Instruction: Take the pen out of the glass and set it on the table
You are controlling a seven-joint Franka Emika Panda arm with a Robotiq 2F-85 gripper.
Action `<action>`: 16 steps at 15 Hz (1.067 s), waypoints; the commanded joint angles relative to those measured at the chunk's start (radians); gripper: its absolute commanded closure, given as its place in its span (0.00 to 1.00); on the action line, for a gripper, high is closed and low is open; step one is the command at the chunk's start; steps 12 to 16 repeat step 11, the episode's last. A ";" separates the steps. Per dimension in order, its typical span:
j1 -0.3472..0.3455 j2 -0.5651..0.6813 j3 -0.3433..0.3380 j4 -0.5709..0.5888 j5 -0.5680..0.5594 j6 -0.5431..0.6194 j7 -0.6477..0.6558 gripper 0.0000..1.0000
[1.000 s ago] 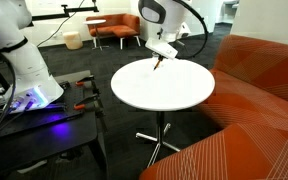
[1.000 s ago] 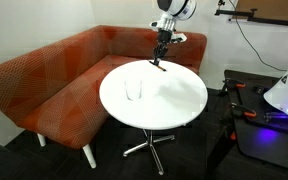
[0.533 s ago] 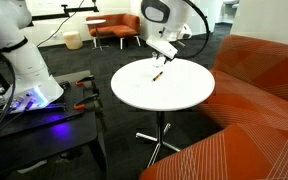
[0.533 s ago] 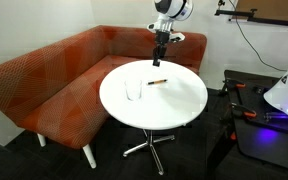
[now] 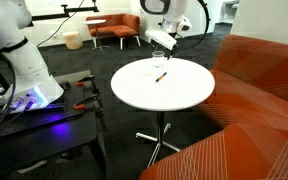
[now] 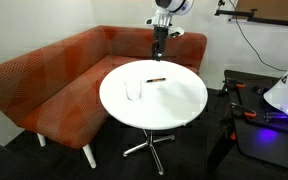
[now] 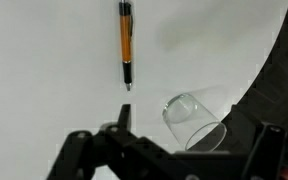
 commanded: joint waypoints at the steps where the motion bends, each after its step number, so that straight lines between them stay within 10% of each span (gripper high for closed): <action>1: -0.004 -0.067 0.017 -0.047 -0.030 0.014 0.052 0.00; 16: -0.014 -0.054 0.036 -0.025 -0.005 0.001 0.020 0.00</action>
